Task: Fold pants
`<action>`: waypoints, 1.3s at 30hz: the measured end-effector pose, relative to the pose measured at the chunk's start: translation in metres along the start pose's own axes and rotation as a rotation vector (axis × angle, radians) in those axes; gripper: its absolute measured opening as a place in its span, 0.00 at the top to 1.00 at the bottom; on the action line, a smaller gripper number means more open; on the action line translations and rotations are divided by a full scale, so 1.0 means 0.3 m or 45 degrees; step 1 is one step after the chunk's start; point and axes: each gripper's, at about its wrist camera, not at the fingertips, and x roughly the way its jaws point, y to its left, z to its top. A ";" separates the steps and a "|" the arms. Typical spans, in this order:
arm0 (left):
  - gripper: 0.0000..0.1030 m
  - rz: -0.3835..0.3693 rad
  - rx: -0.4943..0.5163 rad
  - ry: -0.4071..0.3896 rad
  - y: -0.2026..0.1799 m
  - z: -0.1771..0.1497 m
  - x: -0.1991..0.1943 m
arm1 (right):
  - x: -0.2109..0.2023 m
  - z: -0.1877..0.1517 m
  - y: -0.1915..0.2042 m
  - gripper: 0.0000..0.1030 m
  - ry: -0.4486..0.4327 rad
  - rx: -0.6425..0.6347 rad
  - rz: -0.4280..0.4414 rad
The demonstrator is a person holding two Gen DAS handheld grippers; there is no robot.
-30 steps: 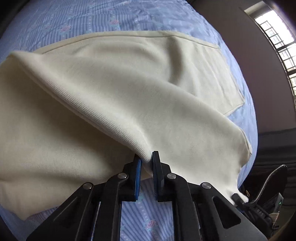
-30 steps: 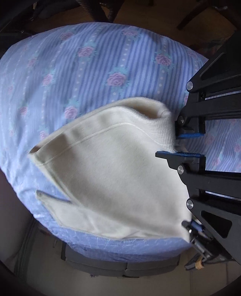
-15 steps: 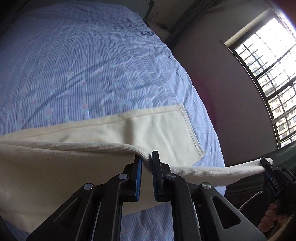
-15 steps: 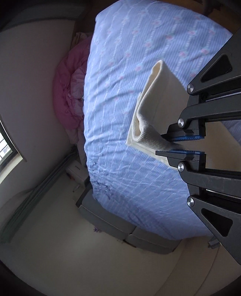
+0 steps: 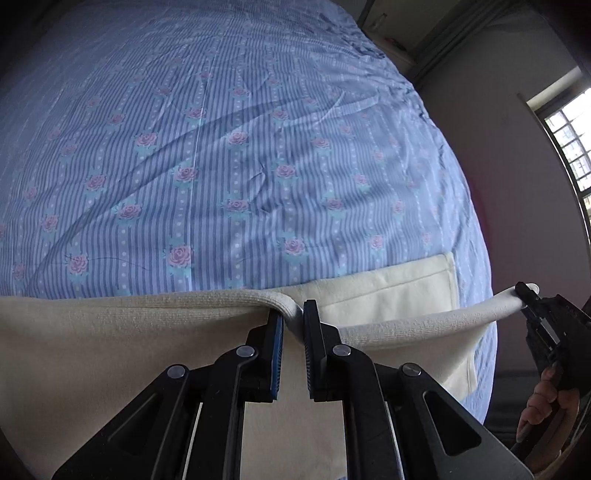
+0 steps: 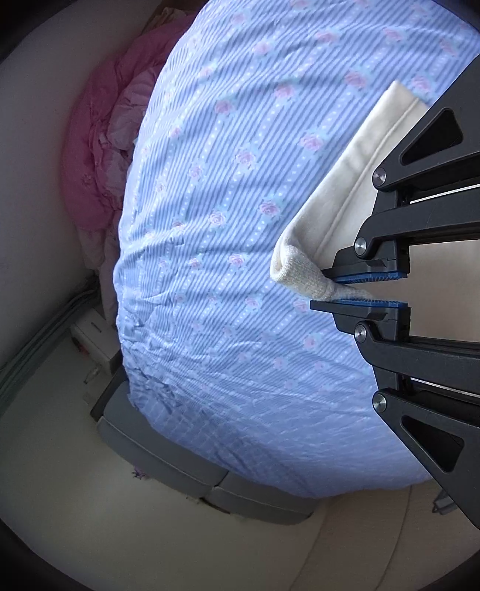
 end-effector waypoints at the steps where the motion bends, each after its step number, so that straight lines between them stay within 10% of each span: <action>1: 0.88 0.010 -0.020 0.012 0.006 0.006 0.021 | 0.047 0.012 0.001 0.92 0.026 -0.013 -0.012; 9: 0.83 0.118 -0.049 0.076 -0.009 0.031 0.093 | 0.335 0.061 -0.033 0.91 0.210 -0.054 -0.078; 12: 0.72 0.105 -0.045 0.062 -0.024 0.031 0.061 | 0.372 0.074 -0.037 0.88 0.260 -0.066 -0.062; 14: 0.52 0.126 -0.039 -0.005 -0.033 0.031 0.016 | 0.355 0.088 -0.026 0.68 0.227 -0.101 -0.042; 17: 0.34 0.206 0.039 -0.144 -0.070 0.032 -0.084 | 0.252 0.123 0.026 0.39 0.070 -0.200 -0.041; 25: 0.34 0.154 0.209 -0.272 -0.124 -0.116 -0.351 | -0.095 0.022 0.137 0.39 0.029 -0.459 0.026; 39: 0.27 0.164 0.096 -0.446 0.117 -0.661 -0.900 | -0.637 -0.596 0.402 0.33 0.180 -0.960 0.288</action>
